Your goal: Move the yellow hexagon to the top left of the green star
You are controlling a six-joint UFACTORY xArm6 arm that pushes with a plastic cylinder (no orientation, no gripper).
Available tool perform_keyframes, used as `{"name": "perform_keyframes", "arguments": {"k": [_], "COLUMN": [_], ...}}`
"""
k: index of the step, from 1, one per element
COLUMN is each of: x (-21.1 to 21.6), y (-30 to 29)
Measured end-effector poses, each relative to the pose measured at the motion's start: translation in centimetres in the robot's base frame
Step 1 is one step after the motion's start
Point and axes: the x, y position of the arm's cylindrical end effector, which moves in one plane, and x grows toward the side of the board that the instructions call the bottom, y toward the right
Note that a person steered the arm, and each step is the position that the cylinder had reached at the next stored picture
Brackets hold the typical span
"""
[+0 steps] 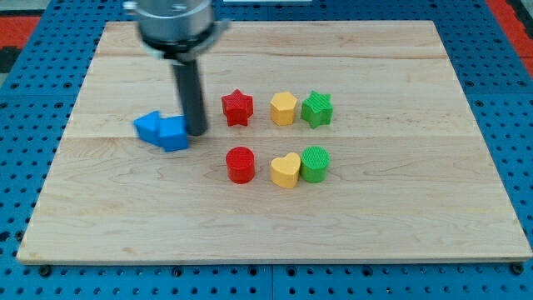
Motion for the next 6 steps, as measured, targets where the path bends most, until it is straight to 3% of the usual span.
{"name": "perform_keyframes", "arguments": {"k": [2, 4, 6], "x": [-0.4, -1.4, -7.3], "y": [14.7, 13.3, 13.1]}}
